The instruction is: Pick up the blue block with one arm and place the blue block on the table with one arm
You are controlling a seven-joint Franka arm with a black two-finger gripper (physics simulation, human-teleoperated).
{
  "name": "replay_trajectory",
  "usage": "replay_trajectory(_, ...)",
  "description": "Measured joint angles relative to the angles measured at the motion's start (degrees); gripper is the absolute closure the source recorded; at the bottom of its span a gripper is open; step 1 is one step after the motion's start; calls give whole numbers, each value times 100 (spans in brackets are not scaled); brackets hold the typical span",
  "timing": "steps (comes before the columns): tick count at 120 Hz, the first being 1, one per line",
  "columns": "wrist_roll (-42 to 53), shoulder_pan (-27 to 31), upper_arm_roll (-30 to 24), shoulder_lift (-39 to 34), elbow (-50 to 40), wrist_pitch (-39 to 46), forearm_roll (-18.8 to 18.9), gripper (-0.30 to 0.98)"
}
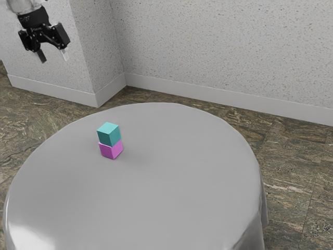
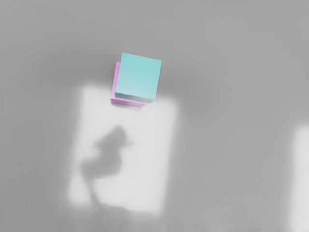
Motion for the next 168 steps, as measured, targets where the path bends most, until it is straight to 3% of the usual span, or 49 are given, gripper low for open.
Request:
replay_trajectory(32, -78, -282, 4, 720, -116, 296, 285, 2)
replay_trajectory(44, -93, -513, -46, 616, -1127, 963, 432, 2)
replay_trajectory(59, -82, 331, -1040, 463, -2206, 2154, 927, 2)
replay_trajectory(79, 39, 1133, -1853, 1256, -2012, 3519, 1202, 3)
replay_trajectory(90, 97, 1441, -2194, 1789, -1517, 3961, 1249, 3)
replay_trajectory(104, 130, 1516, -2441, 1919, -1562, 4288, 1247, 3)
replay_trajectory(120, 138, 1570, -2480, 1773, -2088, 4498, 1112, 3)
replay_trajectory(168, 144, 1645, -2549, 1989, -2123, 4708, 1039, 3)
